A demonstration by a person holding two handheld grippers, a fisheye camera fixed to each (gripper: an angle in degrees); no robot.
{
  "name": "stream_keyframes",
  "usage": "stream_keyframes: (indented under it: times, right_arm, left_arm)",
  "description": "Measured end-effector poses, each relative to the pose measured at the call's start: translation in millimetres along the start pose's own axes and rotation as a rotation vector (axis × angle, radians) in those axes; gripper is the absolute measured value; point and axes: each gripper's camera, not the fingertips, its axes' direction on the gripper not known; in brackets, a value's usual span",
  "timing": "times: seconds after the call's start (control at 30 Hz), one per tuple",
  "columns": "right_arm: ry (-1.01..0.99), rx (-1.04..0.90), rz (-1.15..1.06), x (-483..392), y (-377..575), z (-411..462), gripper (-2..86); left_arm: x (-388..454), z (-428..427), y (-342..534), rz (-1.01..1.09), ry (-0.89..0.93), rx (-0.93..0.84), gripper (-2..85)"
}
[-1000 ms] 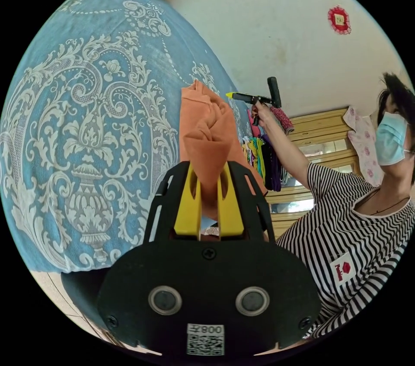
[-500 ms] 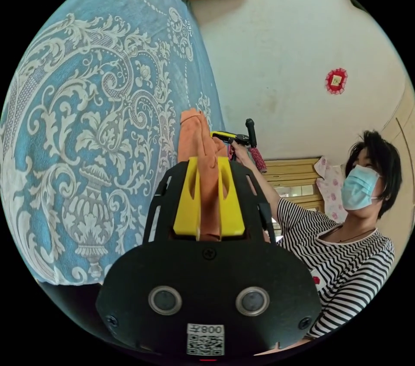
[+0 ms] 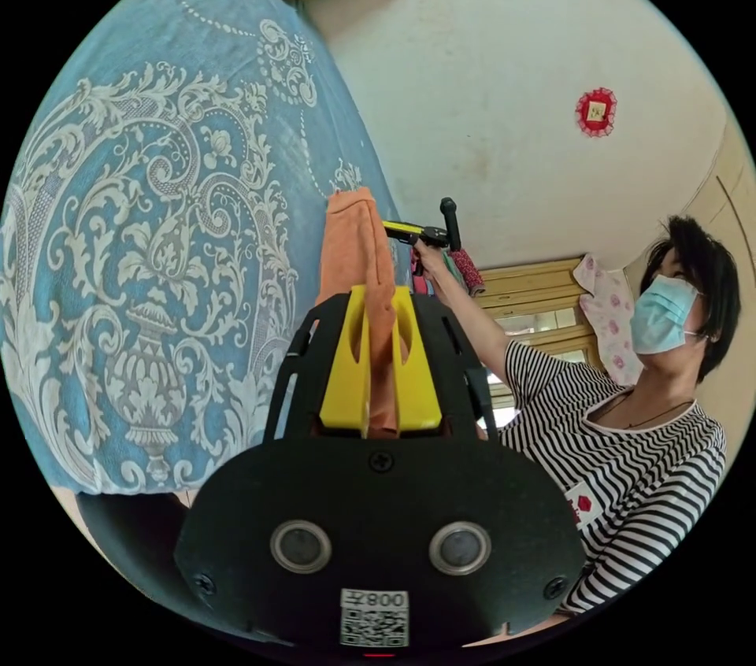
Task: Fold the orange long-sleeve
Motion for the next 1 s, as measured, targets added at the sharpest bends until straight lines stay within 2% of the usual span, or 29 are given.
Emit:
stream_keyframes:
  times: [0.17, 0.27, 0.47, 0.77, 1.0]
  right_arm:
    - [-0.046, -0.068, 0.001, -2.3, -10.9, -21.6, 7.5]
    - [-0.01, -0.083, -0.007, -11.7, -8.9, -52.0, 3.8]
    - [-0.01, -0.039, 0.064, -24.0, 22.5, -142.9, 1.2]
    - [-0.069, 0.364, 0.198, -75.2, 189.8, -406.3, 0.5]
    - [0.062, 0.666, 0.33, -173.2, 379.9, -611.5, 0.5]
  left_arm:
    - [11.4, -5.6, -3.2, -0.011, -0.009, -0.02, 4.7]
    - [21.1, -14.1, -2.8, -0.013, -0.011, -0.015, 4.7]
    - [61.7, -36.5, 0.2, 0.04, -0.011, -0.01, 4.7]
    - [162.8, -103.7, 16.8, 0.214, 0.029, 0.061, 4.4]
    - [264.5, -164.8, 45.0, 0.413, 0.058, 0.117, 4.0]
